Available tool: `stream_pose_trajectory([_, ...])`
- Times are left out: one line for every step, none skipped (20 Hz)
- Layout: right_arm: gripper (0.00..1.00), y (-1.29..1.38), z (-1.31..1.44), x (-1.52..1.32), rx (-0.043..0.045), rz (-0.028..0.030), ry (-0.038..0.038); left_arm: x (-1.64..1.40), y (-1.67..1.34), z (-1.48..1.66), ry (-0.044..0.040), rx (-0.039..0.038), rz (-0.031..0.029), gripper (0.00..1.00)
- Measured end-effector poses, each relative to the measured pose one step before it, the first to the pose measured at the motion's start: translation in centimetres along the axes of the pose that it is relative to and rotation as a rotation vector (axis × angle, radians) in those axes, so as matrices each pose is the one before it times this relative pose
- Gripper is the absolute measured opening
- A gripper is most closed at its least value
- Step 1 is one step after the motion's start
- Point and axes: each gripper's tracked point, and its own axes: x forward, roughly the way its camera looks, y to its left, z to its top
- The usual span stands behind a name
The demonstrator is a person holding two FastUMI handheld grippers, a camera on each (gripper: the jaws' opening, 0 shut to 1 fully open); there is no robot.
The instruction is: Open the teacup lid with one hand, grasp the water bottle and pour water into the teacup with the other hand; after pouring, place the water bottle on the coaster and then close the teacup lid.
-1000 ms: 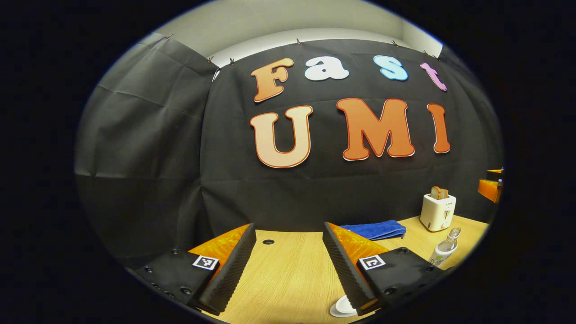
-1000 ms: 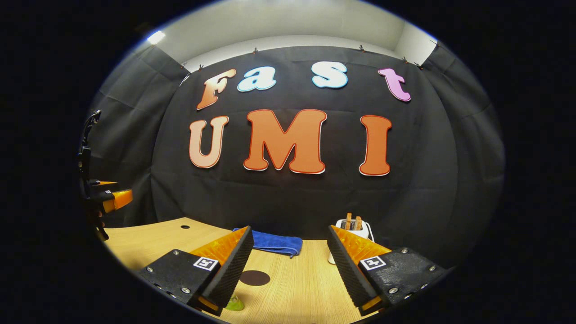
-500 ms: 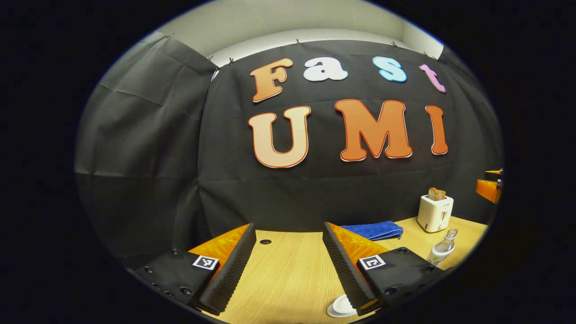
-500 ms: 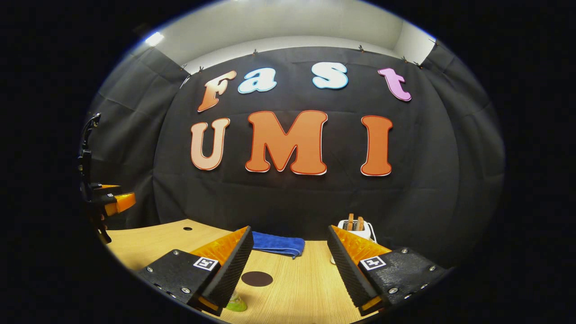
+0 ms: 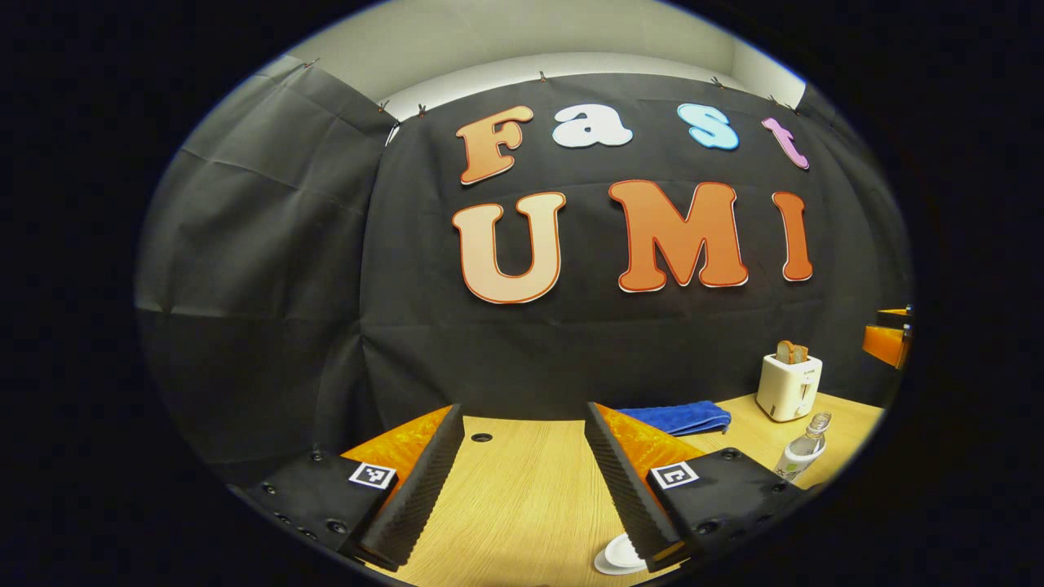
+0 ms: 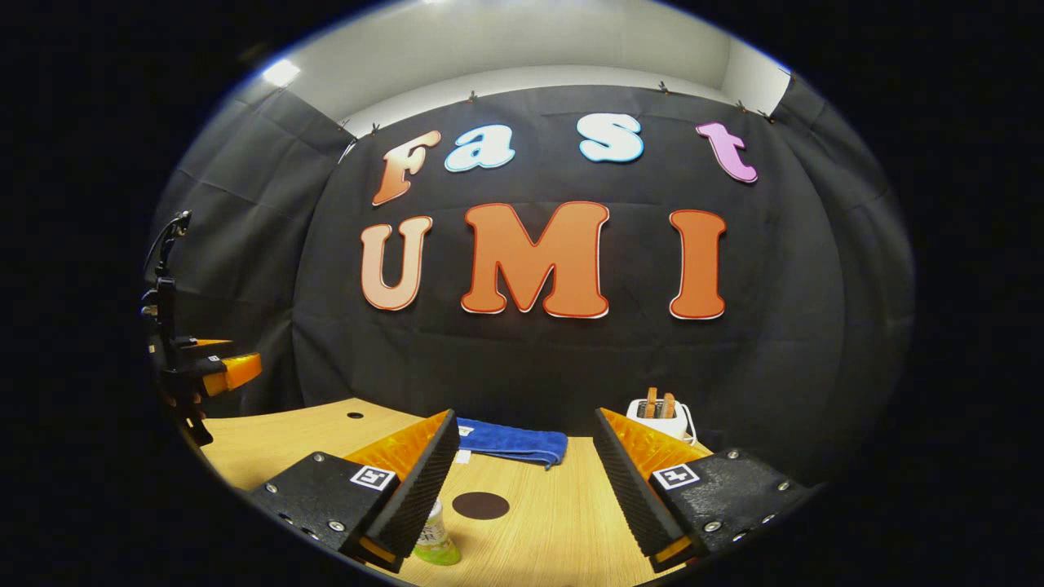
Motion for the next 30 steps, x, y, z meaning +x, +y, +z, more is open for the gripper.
stream_pose_trajectory([0.98, 0.474, -0.068, -0.143, -0.00252, 0.01849, -0.00356, 0.017, -0.065, -0.237, 0.00355, 0.00035, -0.00155, 0.98])
stream_pose_trajectory([0.98, 0.459, 0.042, -0.151, -0.00393, 0.01906, -0.00408, -0.022, -0.166, -0.034, 0.00207, -0.00292, -0.00492, 0.96])
stream_pose_trajectory([0.98, 0.516, -0.027, -0.104, -0.00131, 0.02186, -0.00260, -0.020, -0.138, -0.187, -0.00075, -0.00287, -0.00544, 0.97])
stream_pose_trajectory([0.98, 0.623, -0.084, -0.170, 0.00228, 0.02416, -0.00279, 0.051, -0.183, -0.203, 0.00126, -0.00212, -0.00587, 0.96])
stream_pose_trajectory([0.99, 0.591, -0.092, -0.078, 0.00602, 0.02078, -0.00143, 0.067, -0.219, -0.201, 0.00420, 0.00033, -0.00561, 0.98])
stream_pose_trajectory([0.99, 0.452, -0.236, -0.160, 0.00701, 0.01800, -0.00097, 0.091, -0.220, -0.243, 0.00384, 0.00031, -0.00569, 0.98])
stream_pose_trajectory([0.99, 0.308, -0.312, -0.101, 0.00648, 0.01306, 0.00226, -0.014, -0.330, -0.387, 0.00337, 0.00070, -0.00803, 0.98])
stream_pose_trajectory([0.98, 0.372, -0.352, -0.158, 0.00404, 0.01146, 0.00339, 0.013, -0.162, -0.234, 0.00209, 0.00133, -0.00535, 0.98])
stream_pose_trajectory([0.98, 0.230, -0.501, -0.077, 0.00379, 0.00956, 0.00649, 0.067, -0.089, -0.201, 0.00287, 0.00178, -0.00580, 0.98])
stream_pose_trajectory([0.98, 0.401, -0.429, -0.086, 0.00402, 0.01526, 0.00343, 0.095, -0.149, -0.154, 0.00327, 0.00193, -0.00361, 0.98])
stream_pose_trajectory([0.99, 0.529, -0.289, -0.116, 0.00234, 0.01782, 0.00149, -0.032, -0.251, -0.502, 0.00359, 0.00134, -0.00453, 0.98])
stream_pose_trajectory([0.99, 0.553, -0.326, -0.173, -0.00120, 0.01945, 0.00203, 0.017, -0.279, -0.337, 0.00310, -0.00090, -0.00588, 0.99])
stream_pose_trajectory([0.99, 0.514, -0.422, -0.146, -0.00535, 0.01951, 0.00391, 0.079, -0.195, -0.177, 0.00402, -0.00066, -0.00908, 0.99])
stream_pose_trajectory([0.99, 0.455, -0.519, -0.090, -0.00786, 0.01470, 0.00756, -0.098, -0.349, -0.274, 0.00182, -0.00065, -0.00907, 0.98])
stream_pose_trajectory([0.99, 0.319, -0.539, 0.040, -0.00898, 0.01143, 0.00834, -0.123, -0.329, -0.341, 0.00127, 0.00080, -0.01024, 0.98])
stream_pose_trajectory([0.99, 0.303, -0.350, -0.070, -0.00767, 0.00664, 0.00462, 0.037, -0.352, -0.274, 0.00173, 0.00162, -0.01035, 0.98])
stream_pose_trajectory([0.99, 0.342, -0.234, 0.129, -0.00186, 0.00672, 0.00125, -0.009, -0.370, -0.262, 0.00153, 0.00278, -0.01164, 0.98])
stream_pose_trajectory([0.99, 0.404, -0.427, 0.023, 0.00369, 0.01207, 0.00605, -0.114, -0.370, -0.193, -0.00080, 0.00104, -0.01188, 0.98])
stream_pose_trajectory([0.99, 0.465, -0.778, -0.093, 0.00738, 0.01735, 0.00847, -0.096, -0.537, -0.247, -0.00092, -0.00052, -0.01638, 0.98])
stream_pose_trajectory([0.99, 0.451, -0.477, 0.058, 0.00830, 0.01286, 0.00839, -0.113, -0.564, -0.314, 0.00109, -0.00234, -0.01790, 0.96])
stream_pose_trajectory([0.99, 0.149, -0.552, 0.052, 0.00589, 0.00693, 0.01068, -0.048, -0.671, -0.513, 0.00511, -0.00237, -0.01921, 0.96])
stream_pose_trajectory([0.99, 0.091, -0.518, 0.117, 0.00322, 0.00204, 0.01120, -0.001, -0.571, -0.570, 0.00900, -0.00106, -0.01922, 0.96])
stream_pose_trajectory([0.99, 0.020, -0.654, 0.247, 0.00145, 0.00121, 0.01336, -0.115, -0.575, -0.820, 0.01166, -0.00095, -0.01279, 0.96])
stream_pose_trajectory([0.99, 0.109, -0.611, 0.241, 0.00036, 0.00184, 0.01323, 0.051, -0.266, -0.667, 0.01273, -0.00561, -0.00697, 0.97])
stream_pose_trajectory([0.99, 0.073, -0.448, 0.277, 0.00051, 0.00079, 0.01385, 0.076, -0.349, -1.009, 0.02081, -0.01005, -0.00941, 0.98])
stream_pose_trajectory([0.99, 0.138, -0.471, 0.136, 0.00027, 0.00341, 0.01256, 0.087, -0.330, -1.020, 0.02270, -0.01164, -0.00943, 0.96])
stream_pose_trajectory([0.99, 0.150, -0.427, 0.156, 0.00073, 0.00430, 0.00812, 0.163, -0.152, -0.668, 0.01766, -0.01124, -0.00514, 0.96])
stream_pose_trajectory([0.99, 0.093, -0.454, 0.189, 0.00097, 0.00362, 0.00940, 0.137, -0.083, -0.751, 0.01851, -0.00775, -0.00529, 0.98])
stream_pose_trajectory([0.99, 0.102, -0.532, 0.218, 0.00047, 0.00250, 0.00935, 0.199, -0.084, -0.697, 0.01822, -0.00671, -0.00656, 0.98])
stream_pose_trajectory([0.99, -0.020, -0.492, 0.204, 0.00126, 0.00061, 0.01160, 0.177, -0.043, -0.751, 0.01801, -0.00431, -0.00459, 0.98])
